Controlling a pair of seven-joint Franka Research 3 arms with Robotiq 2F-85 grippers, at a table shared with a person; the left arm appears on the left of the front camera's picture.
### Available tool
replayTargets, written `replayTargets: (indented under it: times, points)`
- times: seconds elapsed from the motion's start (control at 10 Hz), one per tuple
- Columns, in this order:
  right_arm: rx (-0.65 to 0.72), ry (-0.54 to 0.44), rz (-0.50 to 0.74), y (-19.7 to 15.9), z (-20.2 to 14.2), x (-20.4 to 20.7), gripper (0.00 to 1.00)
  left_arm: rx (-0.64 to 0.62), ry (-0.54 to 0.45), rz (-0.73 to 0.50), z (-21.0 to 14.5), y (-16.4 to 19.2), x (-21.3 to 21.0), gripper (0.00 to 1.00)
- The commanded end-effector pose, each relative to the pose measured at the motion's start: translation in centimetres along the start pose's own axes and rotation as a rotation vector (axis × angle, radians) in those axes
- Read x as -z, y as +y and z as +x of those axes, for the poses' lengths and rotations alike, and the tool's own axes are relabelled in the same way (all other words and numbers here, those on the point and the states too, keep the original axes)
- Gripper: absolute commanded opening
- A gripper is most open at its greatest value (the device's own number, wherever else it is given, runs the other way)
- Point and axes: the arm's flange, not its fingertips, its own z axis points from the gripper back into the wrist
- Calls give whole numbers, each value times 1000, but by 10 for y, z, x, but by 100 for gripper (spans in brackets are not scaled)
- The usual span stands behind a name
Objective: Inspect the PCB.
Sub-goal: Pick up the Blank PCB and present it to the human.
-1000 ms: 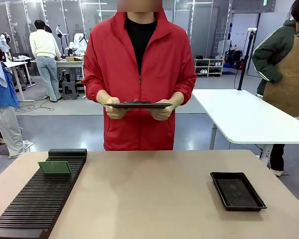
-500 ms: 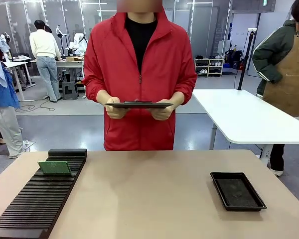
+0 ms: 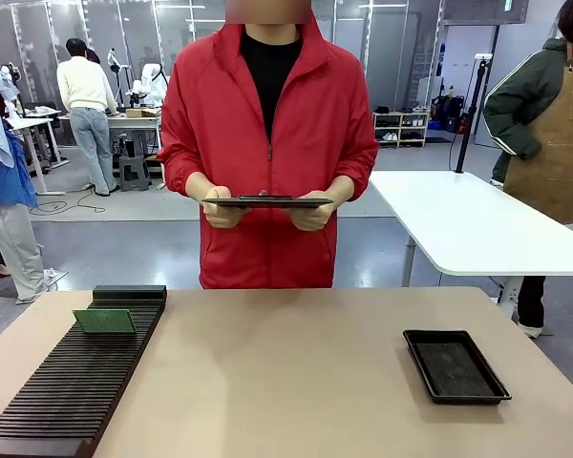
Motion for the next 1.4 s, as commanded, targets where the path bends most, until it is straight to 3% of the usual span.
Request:
replayTargets:
  times: [0.0, 0.2, 0.4, 0.6, 0.7, 0.9, 1.0, 1.2, 1.3]
  points:
    - [1, 1, 11, 1, -1, -1, 100, 194, -6, 105, 3, -44, 2, 100]
    - [1, 1, 11, 1, -1, -1, 100, 505, 130, 503, 22, -111, 27, 100]
    - [1, 1, 11, 1, -1, -1, 100, 709, 263, 836, 55, -149, 72, 100]
    - [1, 1, 11, 1, -1, -1, 100, 873, 478, 944, 93, -169, 129, 100]
    - [1, 1, 11, 1, -1, -1, 100, 934, 605, 962, 110, -167, 157, 100]
    - [1, 1, 11, 1, -1, -1, 100, 1063, 756, 1053, 136, -150, 200, 100]
    - [1, 1, 11, 1, -1, -1, 100, 1112, 794, 1093, 140, -142, 216, 100]
    - [1, 1, 11, 1, -1, -1, 100, 1098, 858, 1033, 141, -128, 227, 100]
    - [1, 1, 11, 1, -1, -1, 100, 1083, 841, 916, 138, -128, 224, 100]
